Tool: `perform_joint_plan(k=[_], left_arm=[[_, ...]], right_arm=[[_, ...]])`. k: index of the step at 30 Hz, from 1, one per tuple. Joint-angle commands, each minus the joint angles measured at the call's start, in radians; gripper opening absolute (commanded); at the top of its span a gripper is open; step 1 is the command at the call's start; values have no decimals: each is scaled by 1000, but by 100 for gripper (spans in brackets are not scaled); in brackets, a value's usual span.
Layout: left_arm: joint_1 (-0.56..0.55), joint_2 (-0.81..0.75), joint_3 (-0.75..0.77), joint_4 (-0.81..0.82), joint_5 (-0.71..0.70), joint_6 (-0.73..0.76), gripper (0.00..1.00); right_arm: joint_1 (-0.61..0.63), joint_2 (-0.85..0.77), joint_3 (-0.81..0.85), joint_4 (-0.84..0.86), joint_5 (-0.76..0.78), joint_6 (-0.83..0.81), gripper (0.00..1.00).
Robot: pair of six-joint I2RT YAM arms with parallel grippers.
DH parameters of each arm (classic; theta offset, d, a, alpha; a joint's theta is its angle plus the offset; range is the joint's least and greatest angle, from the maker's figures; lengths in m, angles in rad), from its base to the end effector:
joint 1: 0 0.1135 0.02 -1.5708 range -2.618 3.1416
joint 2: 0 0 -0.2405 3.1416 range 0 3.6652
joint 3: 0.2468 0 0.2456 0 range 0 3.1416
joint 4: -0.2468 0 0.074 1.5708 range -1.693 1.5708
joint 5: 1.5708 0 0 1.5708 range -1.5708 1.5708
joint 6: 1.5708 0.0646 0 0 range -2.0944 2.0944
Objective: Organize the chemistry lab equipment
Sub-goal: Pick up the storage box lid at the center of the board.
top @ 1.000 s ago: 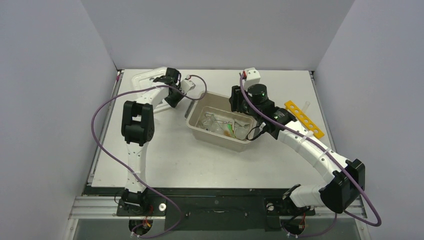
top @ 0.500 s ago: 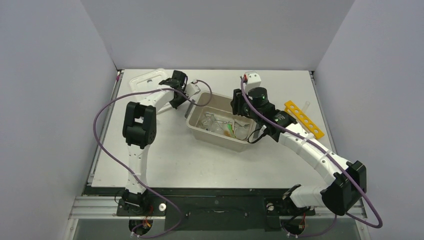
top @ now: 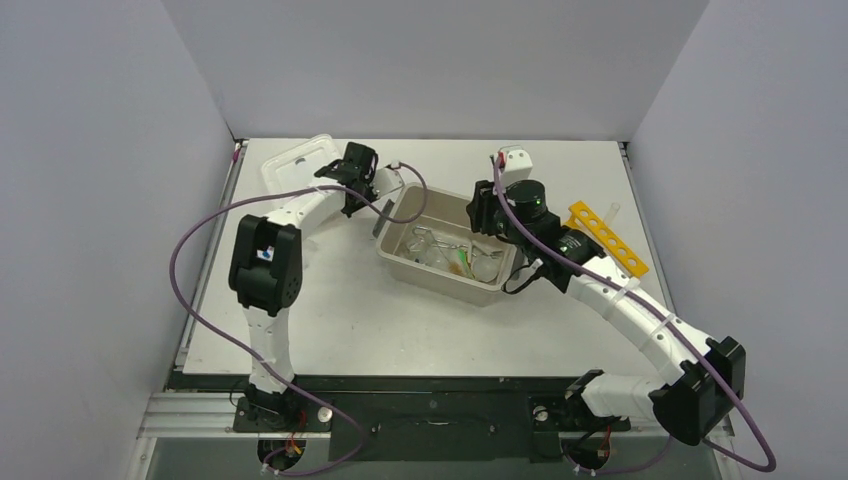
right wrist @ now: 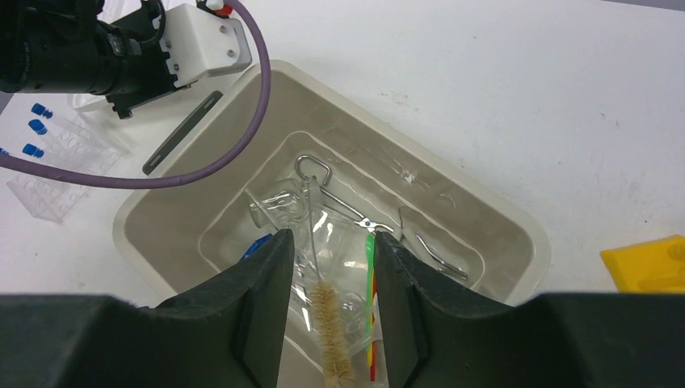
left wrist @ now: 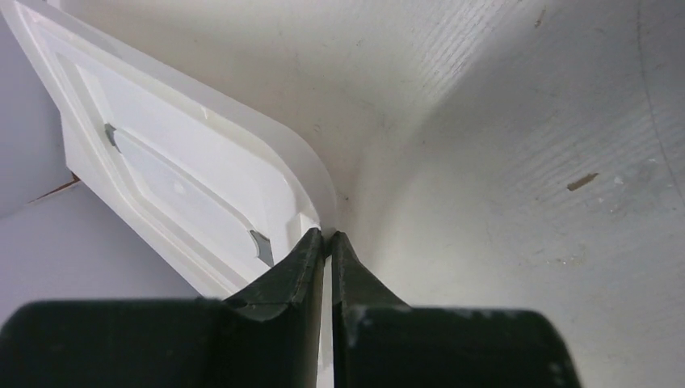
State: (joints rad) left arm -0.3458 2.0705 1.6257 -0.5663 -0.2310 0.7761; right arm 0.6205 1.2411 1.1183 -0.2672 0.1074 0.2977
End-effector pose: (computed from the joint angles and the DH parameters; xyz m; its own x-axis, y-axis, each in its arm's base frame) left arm 0.4272 -0.1382 0.1603 -0.4179 0.8754 -0.2430 0.7123 0.4818 0.5104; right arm 0.2592 0.1768 0.3189 -0.4416 0.0429 -0.8962 -0.3848 0.8933 0.2323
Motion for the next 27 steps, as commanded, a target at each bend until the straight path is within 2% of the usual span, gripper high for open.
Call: perform_joint_plan(k=[1, 8, 17, 23, 27], left_arm=[[-34, -123, 10, 59, -25, 41, 0], [-64, -197, 19, 40, -29, 42, 0], [-105, -296, 52, 62, -89, 117, 0], [-139, -357, 102, 22, -121, 124, 0], [-163, -420, 152, -52, -88, 136, 0]], right_arm=[[-7, -50, -14, 20, 0, 14, 37], [-6, -82, -33, 18, 7, 18, 37], [-7, -128, -54, 25, 33, 16, 37], [-7, -161, -50, 18, 59, -5, 37], [-13, -205, -55, 22, 90, -50, 37]])
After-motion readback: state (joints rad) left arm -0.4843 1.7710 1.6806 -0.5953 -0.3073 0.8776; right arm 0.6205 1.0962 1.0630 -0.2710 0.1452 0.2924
